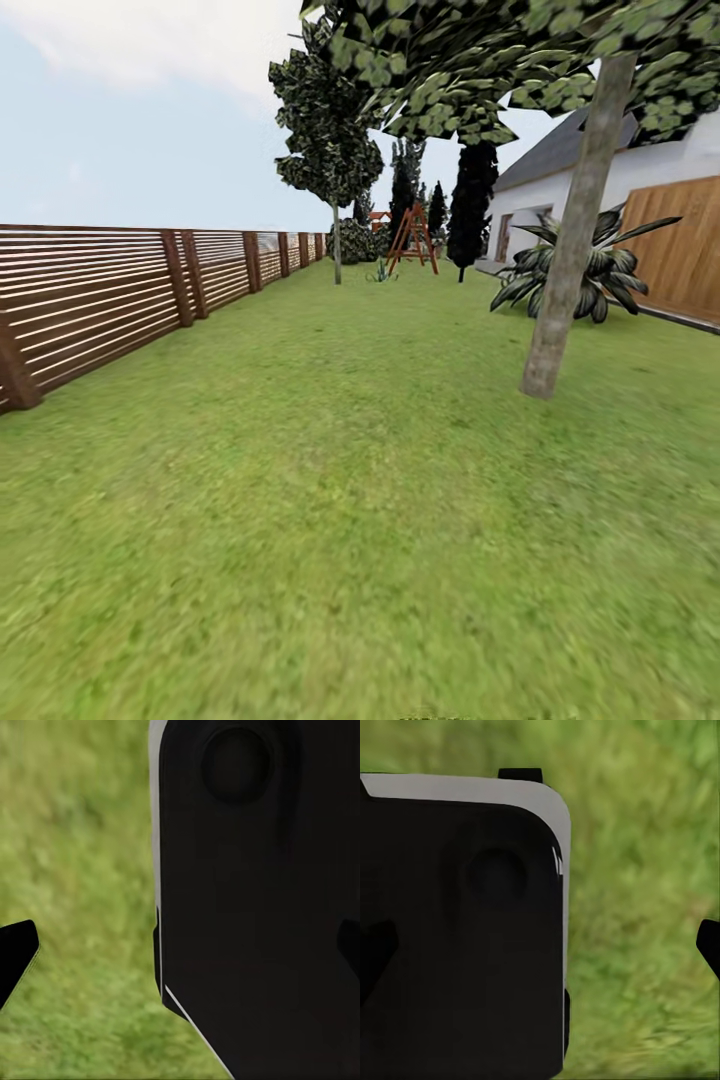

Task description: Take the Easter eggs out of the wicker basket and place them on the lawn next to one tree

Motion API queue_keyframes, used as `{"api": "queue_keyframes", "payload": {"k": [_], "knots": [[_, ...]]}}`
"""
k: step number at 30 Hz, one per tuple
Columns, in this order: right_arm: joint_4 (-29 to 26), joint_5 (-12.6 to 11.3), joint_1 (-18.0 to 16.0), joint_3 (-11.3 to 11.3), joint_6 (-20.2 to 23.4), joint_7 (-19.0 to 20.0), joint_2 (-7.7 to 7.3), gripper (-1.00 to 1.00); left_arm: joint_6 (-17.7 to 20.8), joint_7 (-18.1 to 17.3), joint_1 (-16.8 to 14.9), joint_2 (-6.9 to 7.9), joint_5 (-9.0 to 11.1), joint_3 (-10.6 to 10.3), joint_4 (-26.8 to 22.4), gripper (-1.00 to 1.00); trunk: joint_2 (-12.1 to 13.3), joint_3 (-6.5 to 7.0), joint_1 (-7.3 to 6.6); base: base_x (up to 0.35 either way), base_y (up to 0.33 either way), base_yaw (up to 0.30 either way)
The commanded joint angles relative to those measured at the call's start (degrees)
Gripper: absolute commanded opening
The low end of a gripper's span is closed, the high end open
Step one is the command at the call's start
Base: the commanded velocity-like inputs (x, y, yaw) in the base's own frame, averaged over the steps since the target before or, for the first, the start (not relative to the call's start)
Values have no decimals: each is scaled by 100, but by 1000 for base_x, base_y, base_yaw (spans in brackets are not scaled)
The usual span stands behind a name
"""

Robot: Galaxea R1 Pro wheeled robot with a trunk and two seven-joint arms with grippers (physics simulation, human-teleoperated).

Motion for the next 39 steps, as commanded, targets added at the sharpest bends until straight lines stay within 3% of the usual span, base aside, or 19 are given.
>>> {"api": "queue_keyframes", "payload": {"k": [1, 29, 39], "knots": [[3, -5, -4, -1, -4, 1, 1, 100, 1, 0, 1, 2, 1, 1, -4, 100, -2, -4, 0, 0, 0, -300], [3, -5, -4, -4, 2, 1, 1, 100, 1, 0, 1, 0, 1, 1, -4, 100, -2, -4, 0, 0, 0, -297], [4, 14, -4, 9, 19, -4, 16, 100, 1, 0, 1, 0, 1, 2, -4, 100, -2, -4, 0, 0, 0, -24]]}}
